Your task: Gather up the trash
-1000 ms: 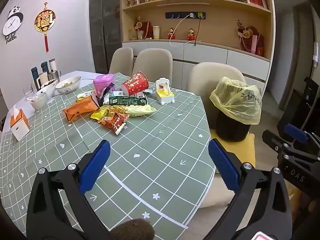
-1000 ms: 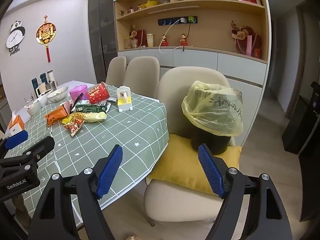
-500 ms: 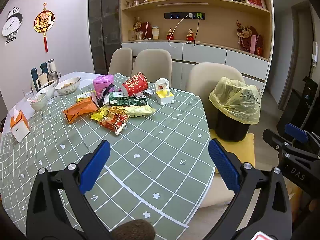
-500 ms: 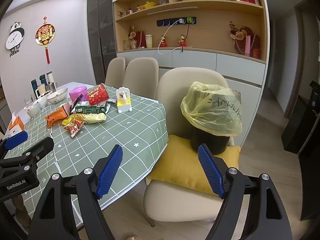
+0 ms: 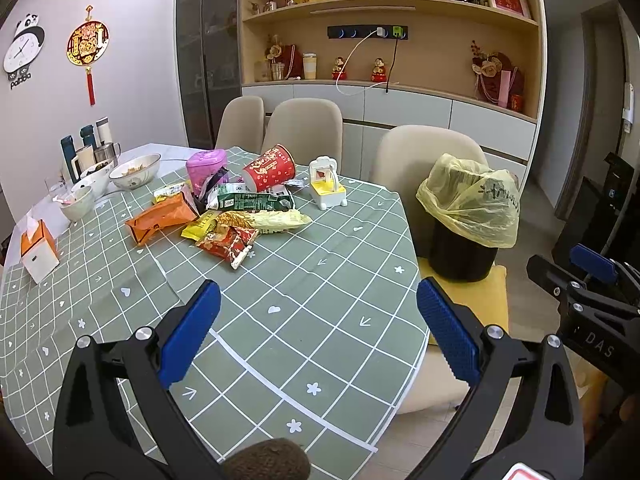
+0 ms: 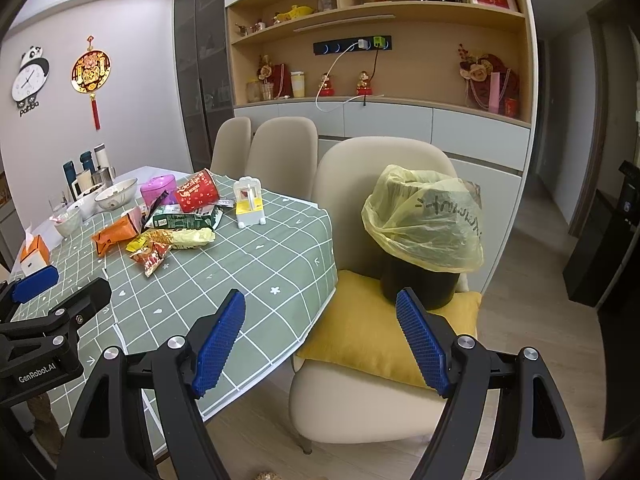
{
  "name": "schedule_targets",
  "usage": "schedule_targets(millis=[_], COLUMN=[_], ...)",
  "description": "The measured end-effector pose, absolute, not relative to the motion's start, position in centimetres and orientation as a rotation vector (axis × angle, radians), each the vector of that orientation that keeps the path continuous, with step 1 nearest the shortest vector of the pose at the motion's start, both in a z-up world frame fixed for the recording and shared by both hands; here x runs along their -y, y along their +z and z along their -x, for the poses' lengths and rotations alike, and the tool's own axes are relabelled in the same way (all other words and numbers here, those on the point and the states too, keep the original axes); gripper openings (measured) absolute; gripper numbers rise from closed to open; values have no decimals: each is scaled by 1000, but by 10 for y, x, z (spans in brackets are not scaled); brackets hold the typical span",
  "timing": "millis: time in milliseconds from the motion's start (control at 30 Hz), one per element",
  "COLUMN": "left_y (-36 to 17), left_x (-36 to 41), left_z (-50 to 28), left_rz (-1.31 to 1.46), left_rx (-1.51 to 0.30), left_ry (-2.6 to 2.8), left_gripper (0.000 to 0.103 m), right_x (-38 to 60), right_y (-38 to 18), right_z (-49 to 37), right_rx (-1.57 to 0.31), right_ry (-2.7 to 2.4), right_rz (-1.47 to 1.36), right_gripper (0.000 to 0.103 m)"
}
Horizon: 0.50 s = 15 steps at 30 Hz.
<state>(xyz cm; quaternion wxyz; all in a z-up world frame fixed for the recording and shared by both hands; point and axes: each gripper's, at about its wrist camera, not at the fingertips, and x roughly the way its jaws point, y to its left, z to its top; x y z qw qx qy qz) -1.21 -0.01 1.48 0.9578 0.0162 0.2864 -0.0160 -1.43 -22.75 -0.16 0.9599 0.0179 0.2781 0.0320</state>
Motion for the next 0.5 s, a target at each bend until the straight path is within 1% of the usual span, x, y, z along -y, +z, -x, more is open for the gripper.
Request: schedule_targets(millis=[500], left_y=[15], left_x=[0], left_z=[15], left_rz=[-36], left_rx=[-576], left_ry=[-38], left_gripper=[94], right_x=[230], right_y=[0], right_z=[17], right_rx=[-563], right_ry=[60], right_rz=[-37], right_gripper=[74])
